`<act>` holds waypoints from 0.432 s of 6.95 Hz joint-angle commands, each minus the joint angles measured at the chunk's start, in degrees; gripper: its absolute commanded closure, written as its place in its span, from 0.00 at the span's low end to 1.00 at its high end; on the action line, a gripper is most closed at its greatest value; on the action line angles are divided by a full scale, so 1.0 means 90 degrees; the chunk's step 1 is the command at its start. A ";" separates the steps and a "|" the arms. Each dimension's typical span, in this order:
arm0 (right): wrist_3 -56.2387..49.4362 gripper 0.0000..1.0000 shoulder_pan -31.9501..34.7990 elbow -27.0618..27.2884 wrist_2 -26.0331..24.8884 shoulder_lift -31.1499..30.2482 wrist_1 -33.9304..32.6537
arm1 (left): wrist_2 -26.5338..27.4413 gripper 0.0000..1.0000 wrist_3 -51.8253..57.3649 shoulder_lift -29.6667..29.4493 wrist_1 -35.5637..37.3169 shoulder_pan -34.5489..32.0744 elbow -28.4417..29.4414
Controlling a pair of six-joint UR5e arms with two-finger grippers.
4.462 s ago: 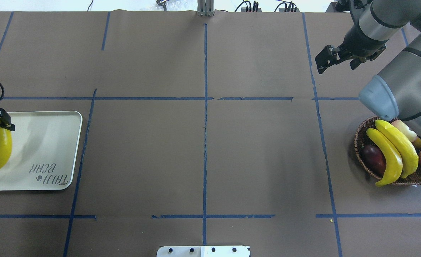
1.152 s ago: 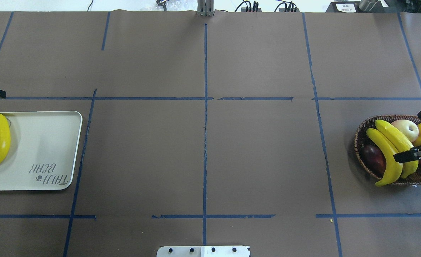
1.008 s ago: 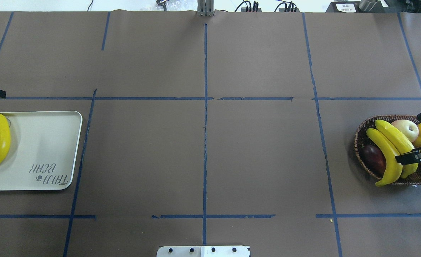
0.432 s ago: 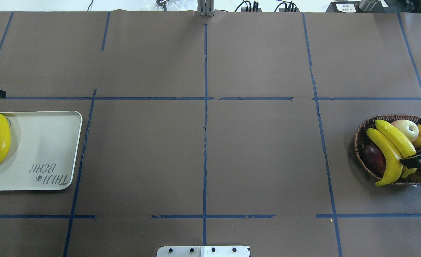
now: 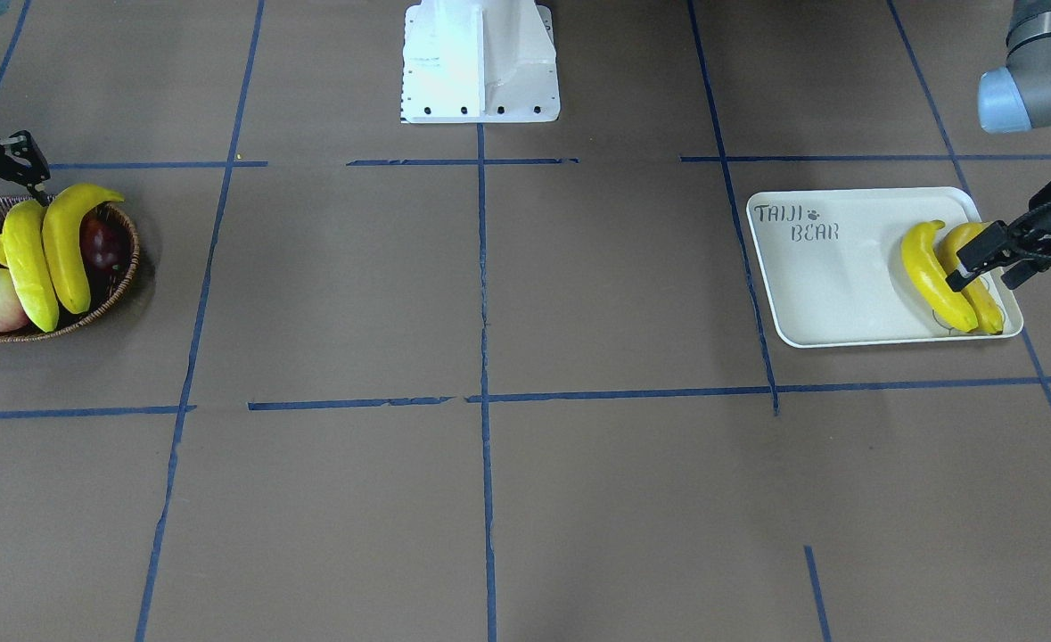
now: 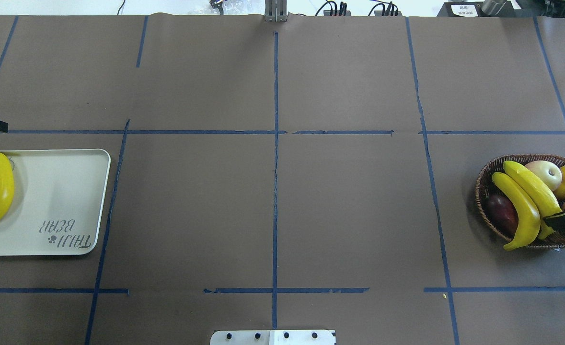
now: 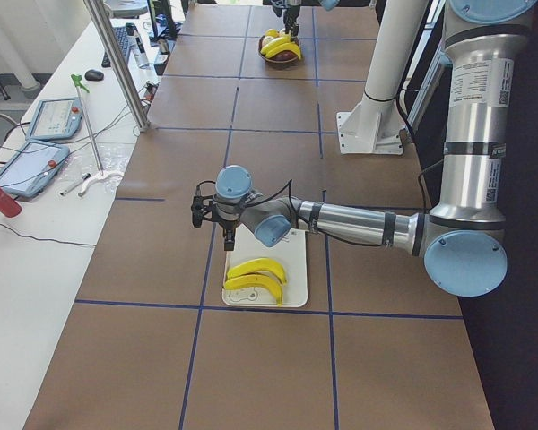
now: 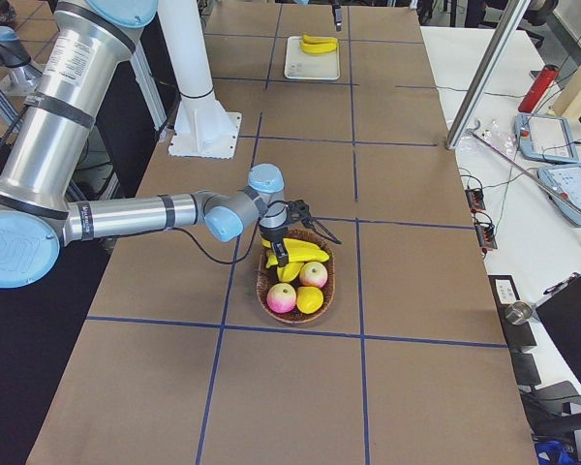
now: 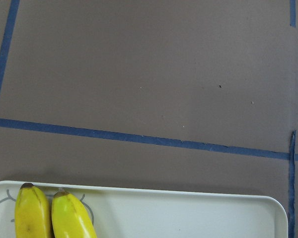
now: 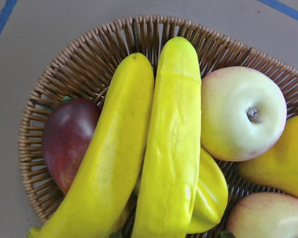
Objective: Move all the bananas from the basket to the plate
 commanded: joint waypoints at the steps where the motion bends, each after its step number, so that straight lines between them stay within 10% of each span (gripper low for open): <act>1: -0.0020 0.27 -0.0018 -0.0094 -0.0032 0.0027 0.0000 | 0.0000 0.00 0.0000 0.0000 0.0000 0.0003 0.0001; 3: -0.0010 0.27 -0.0028 -0.0201 -0.0032 0.0056 0.0000 | 0.0000 0.00 0.0000 0.0000 0.0000 0.0003 -0.0009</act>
